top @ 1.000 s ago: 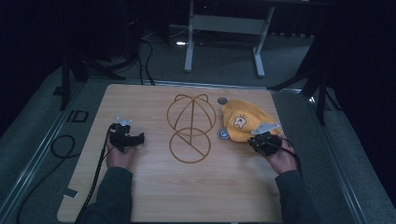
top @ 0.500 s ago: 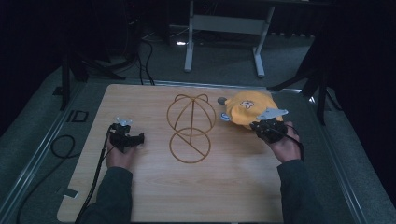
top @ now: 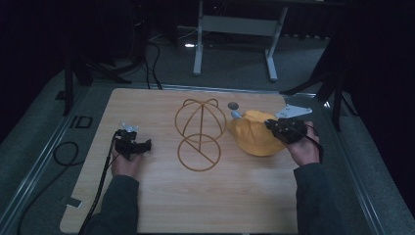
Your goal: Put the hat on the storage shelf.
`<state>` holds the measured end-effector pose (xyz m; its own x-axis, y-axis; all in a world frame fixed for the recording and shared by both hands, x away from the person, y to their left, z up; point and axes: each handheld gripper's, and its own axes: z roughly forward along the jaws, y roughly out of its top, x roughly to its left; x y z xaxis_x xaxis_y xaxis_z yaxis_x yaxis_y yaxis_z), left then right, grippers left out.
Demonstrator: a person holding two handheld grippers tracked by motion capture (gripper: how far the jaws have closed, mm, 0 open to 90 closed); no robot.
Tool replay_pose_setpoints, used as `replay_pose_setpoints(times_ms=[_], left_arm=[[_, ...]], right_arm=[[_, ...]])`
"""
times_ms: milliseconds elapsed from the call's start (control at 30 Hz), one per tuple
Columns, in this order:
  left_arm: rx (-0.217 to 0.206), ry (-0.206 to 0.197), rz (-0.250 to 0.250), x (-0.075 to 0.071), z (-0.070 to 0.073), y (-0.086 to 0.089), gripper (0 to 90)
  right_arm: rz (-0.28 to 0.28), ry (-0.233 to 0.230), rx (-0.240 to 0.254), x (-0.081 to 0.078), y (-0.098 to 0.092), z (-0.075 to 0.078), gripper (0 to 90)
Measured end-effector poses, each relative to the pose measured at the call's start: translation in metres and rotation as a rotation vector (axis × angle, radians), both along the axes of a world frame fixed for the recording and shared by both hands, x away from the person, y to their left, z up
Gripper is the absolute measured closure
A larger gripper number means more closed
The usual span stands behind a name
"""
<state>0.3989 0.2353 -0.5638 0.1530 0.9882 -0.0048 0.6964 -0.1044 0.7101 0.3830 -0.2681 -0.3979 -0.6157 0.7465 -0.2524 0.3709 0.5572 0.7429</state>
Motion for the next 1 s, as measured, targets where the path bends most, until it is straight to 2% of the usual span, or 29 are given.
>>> replay_pose_setpoints(times_ms=[167, 200, 233, 400, 533, 633, 767, 1000], left_arm=[[0.000, -0.001, -0.001, 0.000, 0.000, 0.000, 14.7], [0.000, -0.001, -0.001, 0.000, 0.000, 0.000, 14.7], [0.000, -0.001, -0.001, 0.000, 0.000, 0.000, 14.6], [0.000, -0.002, -0.001, 0.000, 0.000, 0.000, 14.7], [-0.001, -0.002, 0.000, 0.000, 0.000, 0.000, 14.7], [-0.002, -0.003, 0.000, 0.000, 0.000, 0.000, 14.7], [-0.002, -0.004, 0.000, 0.000, 0.000, 0.000, 14.7], [-0.002, -0.002, 0.000, 0.000, 0.000, 0.000, 14.6]], right_arm=[[0.003, 0.030, -0.011, 0.000, -0.002, -0.002, 82.0], [0.012, 0.065, 0.005, -0.001, -0.004, -0.005, 81.1], [0.015, 0.068, 0.006, -0.002, -0.004, -0.006, 80.7], [0.032, 0.118, -0.052, -0.007, -0.005, -0.009, 70.2], [0.042, 0.133, -0.053, -0.005, -0.006, -0.008, 62.5], [0.045, 0.140, -0.049, -0.003, -0.005, -0.009, 60.4], [0.058, 0.162, -0.073, 0.001, -0.001, -0.011, 54.3], [0.057, 0.192, -0.106, 0.008, 0.006, -0.015, 50.2]])
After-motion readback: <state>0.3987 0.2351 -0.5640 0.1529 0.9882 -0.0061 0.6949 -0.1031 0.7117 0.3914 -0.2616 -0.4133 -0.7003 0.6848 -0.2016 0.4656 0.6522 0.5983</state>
